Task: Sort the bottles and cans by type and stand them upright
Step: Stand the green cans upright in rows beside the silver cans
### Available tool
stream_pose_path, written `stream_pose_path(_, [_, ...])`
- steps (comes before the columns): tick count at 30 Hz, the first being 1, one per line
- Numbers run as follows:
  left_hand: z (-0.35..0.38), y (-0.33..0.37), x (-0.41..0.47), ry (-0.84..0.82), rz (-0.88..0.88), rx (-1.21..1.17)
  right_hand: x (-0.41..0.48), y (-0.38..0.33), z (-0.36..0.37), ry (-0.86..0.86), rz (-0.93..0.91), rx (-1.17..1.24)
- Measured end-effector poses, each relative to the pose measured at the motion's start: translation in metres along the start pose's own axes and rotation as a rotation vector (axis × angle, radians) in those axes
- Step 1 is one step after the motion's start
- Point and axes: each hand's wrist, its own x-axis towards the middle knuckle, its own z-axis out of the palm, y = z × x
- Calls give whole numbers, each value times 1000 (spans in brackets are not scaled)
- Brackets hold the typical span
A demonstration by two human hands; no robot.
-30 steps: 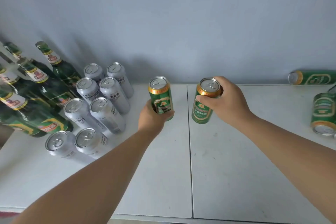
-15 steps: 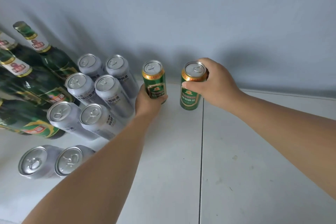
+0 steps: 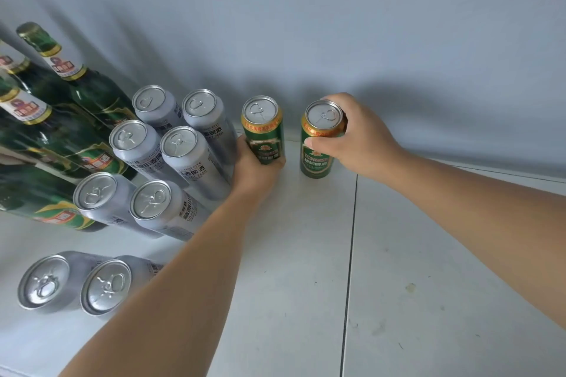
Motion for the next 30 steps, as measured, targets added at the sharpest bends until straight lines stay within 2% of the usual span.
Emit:
stream_pose_path(5, [5, -6, 0, 93, 60, 10, -3, -3, 6, -33, -7, -20])
stream_pose_path(12, [-3, -9, 2, 52, 78, 21, -3, -7, 4, -72, 20, -48])
stream_pose_path(23, [-9, -5, -24, 20, -16, 46, -19, -2, 1, -66, 109, -112])
stream_pose_path(30, [-23, -14, -60, -82, -20, 199, -67, 7, 1, -49, 187, -88])
